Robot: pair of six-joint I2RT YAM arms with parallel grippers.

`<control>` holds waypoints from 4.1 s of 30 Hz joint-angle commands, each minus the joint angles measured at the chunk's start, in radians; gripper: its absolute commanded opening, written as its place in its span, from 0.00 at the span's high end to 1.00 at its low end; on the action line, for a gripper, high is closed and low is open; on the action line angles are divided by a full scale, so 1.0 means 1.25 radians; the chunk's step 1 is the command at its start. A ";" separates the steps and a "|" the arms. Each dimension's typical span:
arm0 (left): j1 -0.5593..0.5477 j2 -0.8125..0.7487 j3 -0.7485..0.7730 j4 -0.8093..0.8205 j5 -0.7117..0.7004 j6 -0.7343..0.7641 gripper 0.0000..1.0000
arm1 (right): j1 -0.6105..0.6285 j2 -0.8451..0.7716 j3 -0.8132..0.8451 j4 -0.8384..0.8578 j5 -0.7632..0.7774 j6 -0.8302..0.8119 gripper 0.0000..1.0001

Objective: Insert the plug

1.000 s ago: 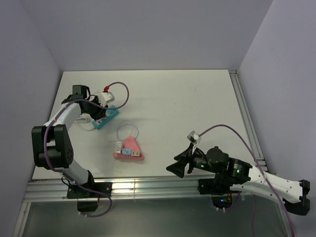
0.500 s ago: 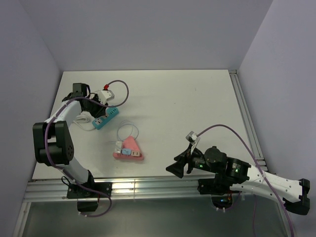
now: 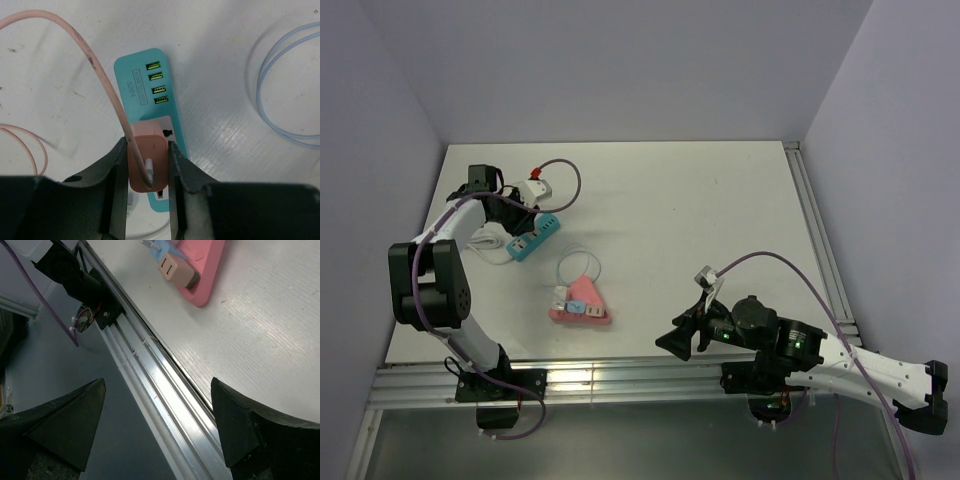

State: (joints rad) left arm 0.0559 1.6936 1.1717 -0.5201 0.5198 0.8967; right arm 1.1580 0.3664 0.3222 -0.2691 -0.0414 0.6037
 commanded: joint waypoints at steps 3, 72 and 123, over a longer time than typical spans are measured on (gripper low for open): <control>0.003 0.028 -0.003 -0.006 -0.007 0.028 1.00 | 0.001 0.008 0.032 0.021 0.013 -0.021 0.08; 0.061 0.006 -0.275 0.092 -0.099 -0.159 1.00 | 0.001 -0.032 0.054 -0.007 0.001 -0.058 0.08; 0.085 -0.364 -0.178 0.215 0.038 -0.424 0.01 | 0.001 0.008 0.058 -0.004 0.058 -0.045 0.01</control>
State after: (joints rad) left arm 0.1619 1.3361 0.9161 -0.2974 0.4824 0.4591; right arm 1.1580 0.3637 0.3424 -0.2840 -0.0200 0.5396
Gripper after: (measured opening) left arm 0.995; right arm 0.975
